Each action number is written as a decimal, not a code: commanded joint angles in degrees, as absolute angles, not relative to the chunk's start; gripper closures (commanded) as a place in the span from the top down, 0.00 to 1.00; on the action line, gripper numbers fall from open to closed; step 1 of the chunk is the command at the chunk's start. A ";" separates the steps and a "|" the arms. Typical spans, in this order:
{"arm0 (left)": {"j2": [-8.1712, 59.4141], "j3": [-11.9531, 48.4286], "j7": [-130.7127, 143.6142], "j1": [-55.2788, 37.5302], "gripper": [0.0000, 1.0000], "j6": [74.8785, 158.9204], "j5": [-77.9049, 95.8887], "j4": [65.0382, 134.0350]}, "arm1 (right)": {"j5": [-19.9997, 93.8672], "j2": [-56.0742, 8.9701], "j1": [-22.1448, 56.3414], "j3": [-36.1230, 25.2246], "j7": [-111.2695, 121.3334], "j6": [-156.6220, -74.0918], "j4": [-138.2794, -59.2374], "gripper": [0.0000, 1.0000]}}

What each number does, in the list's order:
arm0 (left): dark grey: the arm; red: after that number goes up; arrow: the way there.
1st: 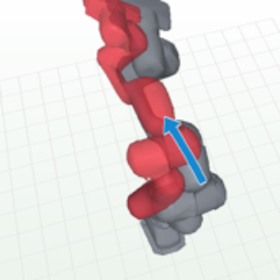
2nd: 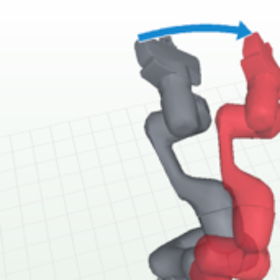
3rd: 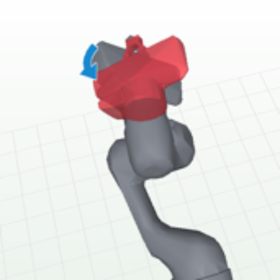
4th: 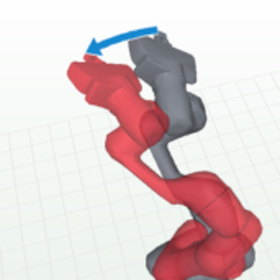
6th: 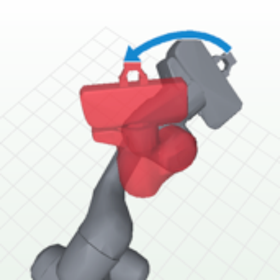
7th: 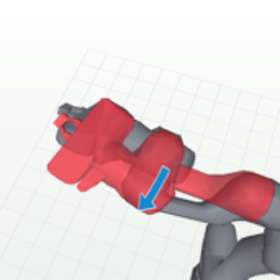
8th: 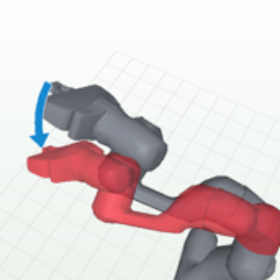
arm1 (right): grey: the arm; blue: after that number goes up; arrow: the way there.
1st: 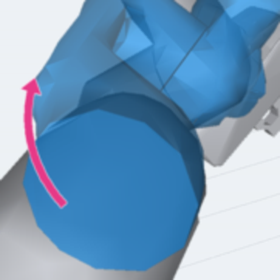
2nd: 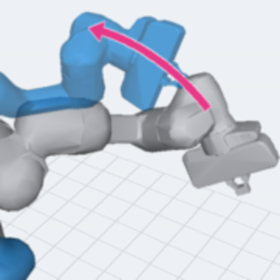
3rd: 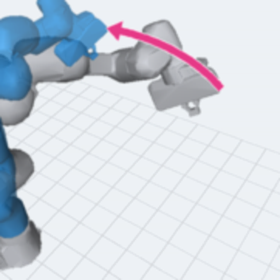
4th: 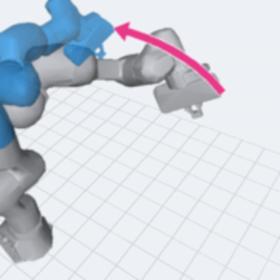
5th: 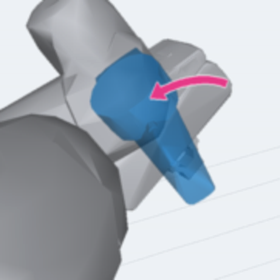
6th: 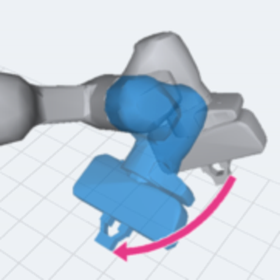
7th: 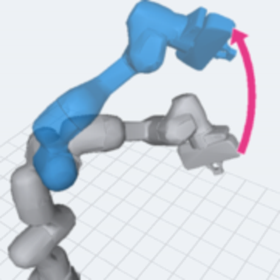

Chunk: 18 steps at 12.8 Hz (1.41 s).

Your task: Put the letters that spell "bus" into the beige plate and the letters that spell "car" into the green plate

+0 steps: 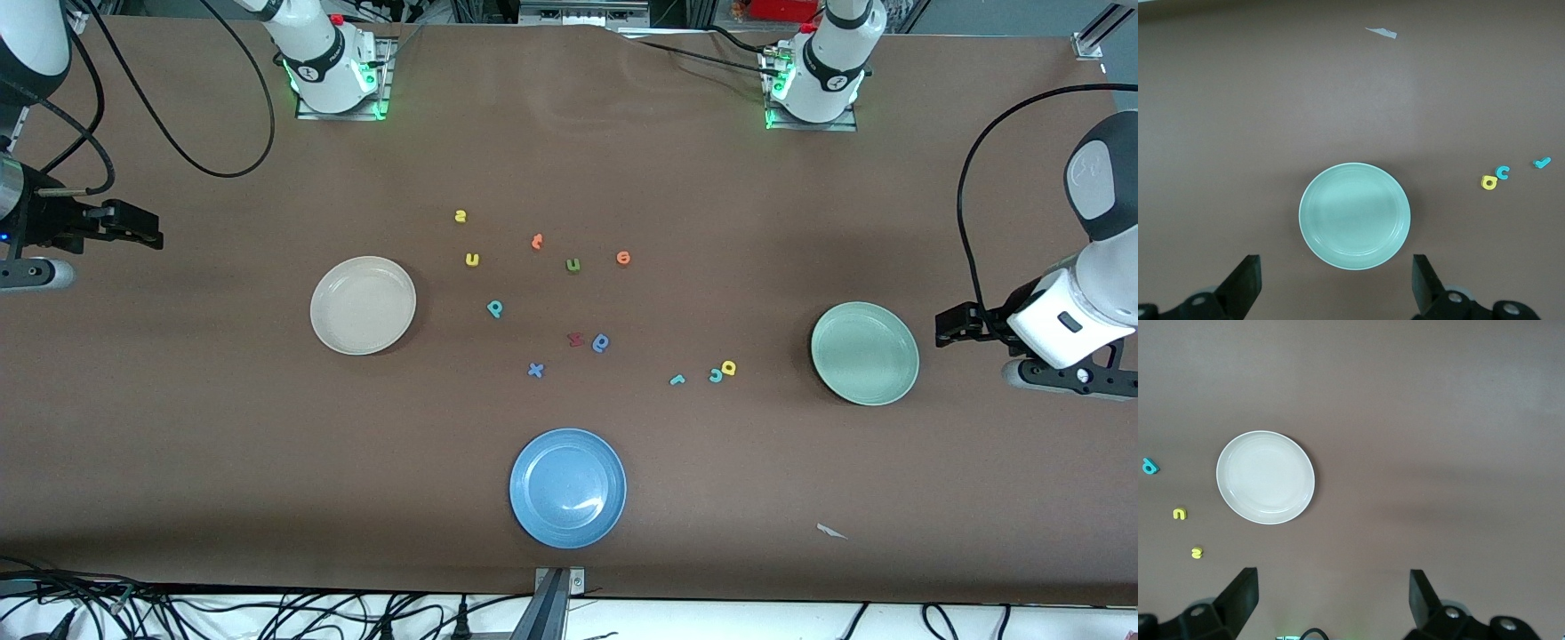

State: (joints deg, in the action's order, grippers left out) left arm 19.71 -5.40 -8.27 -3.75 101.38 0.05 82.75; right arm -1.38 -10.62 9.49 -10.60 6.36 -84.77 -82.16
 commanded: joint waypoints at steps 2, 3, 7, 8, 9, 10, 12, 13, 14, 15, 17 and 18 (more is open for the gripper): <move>19.42 -5.01 -9.49 -3.08 0.99 101.16 1.76 83.06 | -0.88 -9.84 9.40 -10.37 5.71 -84.38 -82.44 1.00; 19.34 -5.01 -9.49 -3.16 0.99 101.16 1.67 83.23 | -0.79 -9.93 9.23 -10.37 5.89 -84.38 -82.27 1.00; 19.07 -4.92 -9.49 -3.16 0.99 100.99 1.67 83.41 | -0.70 -10.02 9.14 -10.37 5.80 -84.38 -82.18 1.00; 19.07 -4.92 -9.49 -3.16 0.99 100.99 1.76 83.41 | -0.70 -10.02 9.14 -10.37 5.80 -84.38 -82.18 1.00; 19.07 -4.92 -9.49 -3.16 0.99 100.99 2.28 83.41 | -0.70 -10.02 9.05 -10.37 5.89 -84.38 -82.18 1.00; 19.07 -4.92 -9.58 -3.16 0.99 100.99 3.85 83.41 | -0.70 -10.02 9.05 -10.37 5.89 -84.38 -82.18 1.00; 19.25 -5.01 -10.28 -3.08 0.99 101.07 4.48 83.50 | -0.62 -10.02 9.05 -10.37 5.89 -84.38 -82.18 1.00; 19.25 -5.01 -10.28 -3.16 0.99 100.99 4.48 83.50 | -0.62 -10.02 9.05 -10.37 5.89 -84.38 -82.18 1.00; 19.25 -5.01 -10.28 -3.16 0.99 100.99 4.48 83.76 | -0.62 -10.02 9.05 -10.37 5.80 -84.38 -82.09 1.00; 19.16 -5.01 -10.28 -3.16 0.99 100.99 4.48 84.02 | -0.62 -10.02 9.05 -10.37 5.80 -84.38 -82.18 1.00; 19.16 -5.01 -10.28 -3.16 0.99 100.99 4.39 84.02 | -0.62 -10.02 9.05 -10.37 5.89 -84.38 -82.18 1.00; 19.16 -5.01 -10.28 -3.16 0.99 100.99 4.39 84.02 | -0.53 -10.02 9.05 -10.37 5.80 -84.29 -82.18 1.00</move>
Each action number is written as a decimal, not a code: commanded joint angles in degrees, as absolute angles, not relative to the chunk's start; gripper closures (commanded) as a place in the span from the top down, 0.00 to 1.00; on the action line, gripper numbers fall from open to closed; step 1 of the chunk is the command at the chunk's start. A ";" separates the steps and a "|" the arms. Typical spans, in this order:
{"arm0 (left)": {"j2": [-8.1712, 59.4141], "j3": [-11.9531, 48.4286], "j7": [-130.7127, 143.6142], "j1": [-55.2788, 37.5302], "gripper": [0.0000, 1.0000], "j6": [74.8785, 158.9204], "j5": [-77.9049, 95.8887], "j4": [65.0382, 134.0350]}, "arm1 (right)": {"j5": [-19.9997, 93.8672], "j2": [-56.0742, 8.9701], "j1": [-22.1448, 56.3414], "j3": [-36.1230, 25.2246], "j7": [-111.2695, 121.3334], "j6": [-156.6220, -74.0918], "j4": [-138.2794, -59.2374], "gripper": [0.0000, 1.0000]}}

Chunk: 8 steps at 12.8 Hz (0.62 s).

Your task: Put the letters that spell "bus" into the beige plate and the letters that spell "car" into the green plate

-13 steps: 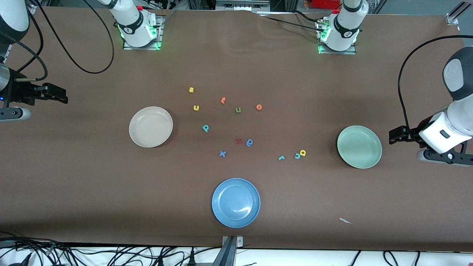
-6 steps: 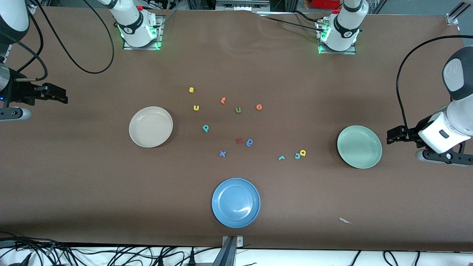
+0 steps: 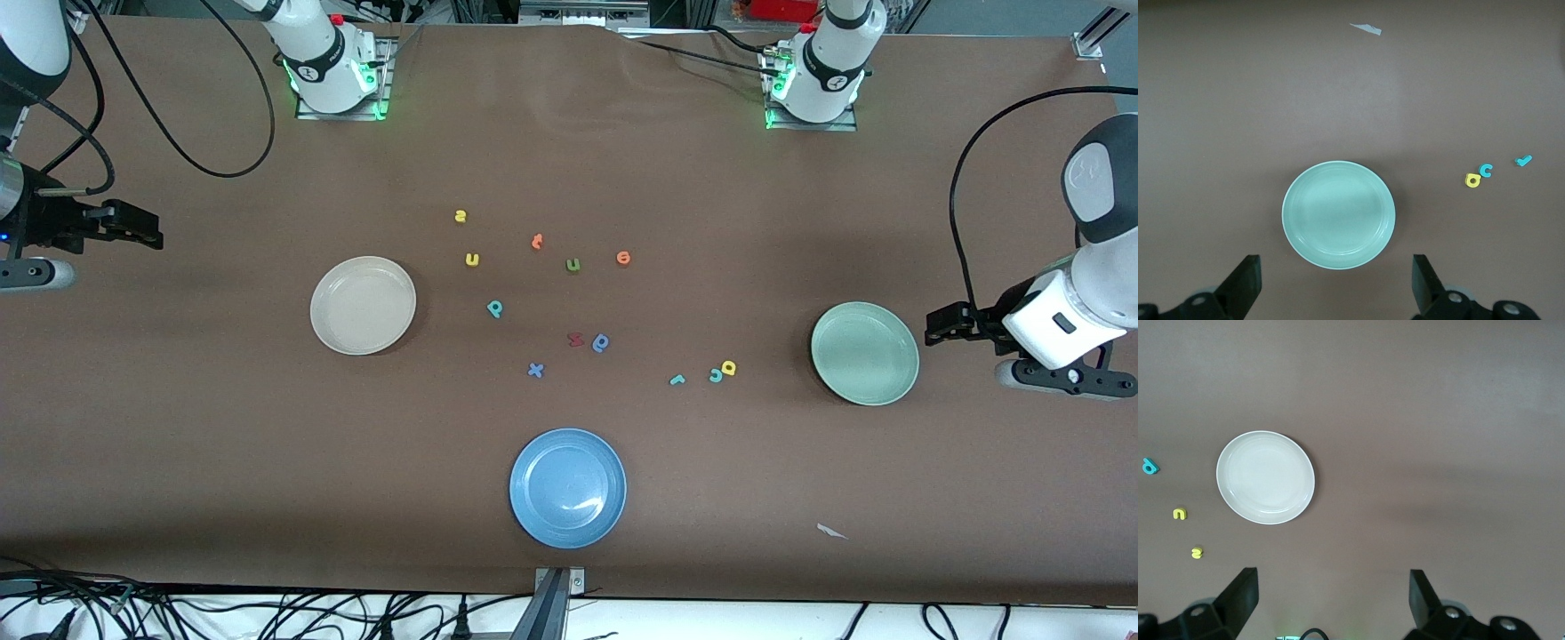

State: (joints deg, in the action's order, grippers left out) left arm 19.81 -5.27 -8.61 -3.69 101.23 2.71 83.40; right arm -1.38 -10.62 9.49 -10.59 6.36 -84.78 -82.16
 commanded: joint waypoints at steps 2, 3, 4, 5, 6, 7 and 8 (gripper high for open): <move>19.07 -5.01 -10.28 -3.08 1.00 100.99 4.39 84.02 | -0.53 -10.02 9.05 -10.37 5.80 -84.37 -82.18 1.00; 19.07 -5.01 -10.28 -3.08 1.00 100.99 4.39 84.02 | -0.53 -10.02 9.05 -10.37 5.89 -84.38 -82.18 1.00; 19.07 -5.01 -10.20 -3.08 1.00 100.99 4.39 84.02 | -0.53 -10.02 9.05 -10.37 5.80 -84.38 -82.18 1.00; 19.07 -5.01 -10.02 -3.16 1.00 100.99 4.39 84.02 | -0.53 -10.02 9.05 -10.37 5.80 -84.38 -82.18 1.00; 19.07 -5.01 -9.93 -3.16 1.00 100.99 4.39 84.02 | -0.53 -10.02 9.05 -10.37 5.89 -84.38 -82.18 1.00; 19.16 -5.01 -9.84 -3.16 1.00 100.99 4.39 84.02 | -0.53 -10.02 9.05 -10.37 5.89 -84.29 -82.18 1.00; 19.25 -5.01 -9.76 -3.16 1.00 100.99 4.39 84.02 | -0.53 -10.02 9.05 -10.37 5.80 -84.37 -82.18 1.00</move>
